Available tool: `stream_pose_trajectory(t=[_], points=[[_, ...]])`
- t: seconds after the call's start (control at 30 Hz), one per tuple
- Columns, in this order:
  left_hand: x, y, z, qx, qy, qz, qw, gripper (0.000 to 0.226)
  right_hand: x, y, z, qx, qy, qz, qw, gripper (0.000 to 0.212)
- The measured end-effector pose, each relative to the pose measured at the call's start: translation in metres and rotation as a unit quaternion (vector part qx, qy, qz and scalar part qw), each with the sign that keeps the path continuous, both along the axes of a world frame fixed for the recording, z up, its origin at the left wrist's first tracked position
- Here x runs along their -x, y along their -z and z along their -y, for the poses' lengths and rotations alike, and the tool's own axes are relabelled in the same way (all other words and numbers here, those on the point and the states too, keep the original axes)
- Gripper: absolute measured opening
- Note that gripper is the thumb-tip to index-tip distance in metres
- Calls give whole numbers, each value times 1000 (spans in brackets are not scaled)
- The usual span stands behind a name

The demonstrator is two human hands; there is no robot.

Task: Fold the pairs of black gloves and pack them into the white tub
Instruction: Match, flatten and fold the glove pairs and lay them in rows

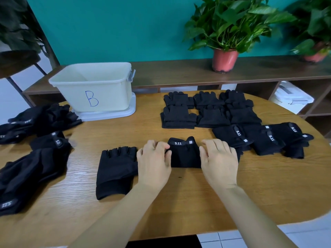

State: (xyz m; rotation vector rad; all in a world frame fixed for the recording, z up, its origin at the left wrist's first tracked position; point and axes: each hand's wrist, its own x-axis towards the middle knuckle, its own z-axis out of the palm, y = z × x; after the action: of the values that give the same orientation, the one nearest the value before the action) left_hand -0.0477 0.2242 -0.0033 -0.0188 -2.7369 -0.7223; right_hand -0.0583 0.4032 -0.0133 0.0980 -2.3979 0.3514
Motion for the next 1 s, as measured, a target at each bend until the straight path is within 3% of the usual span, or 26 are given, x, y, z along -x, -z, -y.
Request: stream_pose_trajectory(t=[0.1, 0.2, 0.27, 0.37, 0.47, 0.6, 0.93, 1.0], points=[[-8, -3, -12, 43, 63, -48, 996, 34, -3, -9, 0, -68, -71, 3, 995, 34], [-16, 2, -29, 110, 128, 75, 983, 55, 0, 1, 2, -173, -150, 75, 971, 34], [-20, 10, -32, 171, 133, 158, 963, 64, -3, 14, 0, -207, -159, 144, 955, 44], [-22, 21, -32, 224, 144, 172, 948, 90, -7, 17, -3, -175, -158, 210, 949, 51], [-27, 18, -31, 243, 131, 179, 944, 78, -12, 11, -4, -128, -202, 253, 938, 50], [-42, 11, -25, 258, 131, 214, 933, 62, -20, 18, -5, -107, -200, 227, 947, 49], [-7, 13, -5, 185, 216, 193, 939, 58, -50, 21, 6, -100, -111, 158, 976, 42], [4, 12, -7, 170, 239, 194, 936, 59, -52, 18, 6, -90, -112, 144, 979, 31]])
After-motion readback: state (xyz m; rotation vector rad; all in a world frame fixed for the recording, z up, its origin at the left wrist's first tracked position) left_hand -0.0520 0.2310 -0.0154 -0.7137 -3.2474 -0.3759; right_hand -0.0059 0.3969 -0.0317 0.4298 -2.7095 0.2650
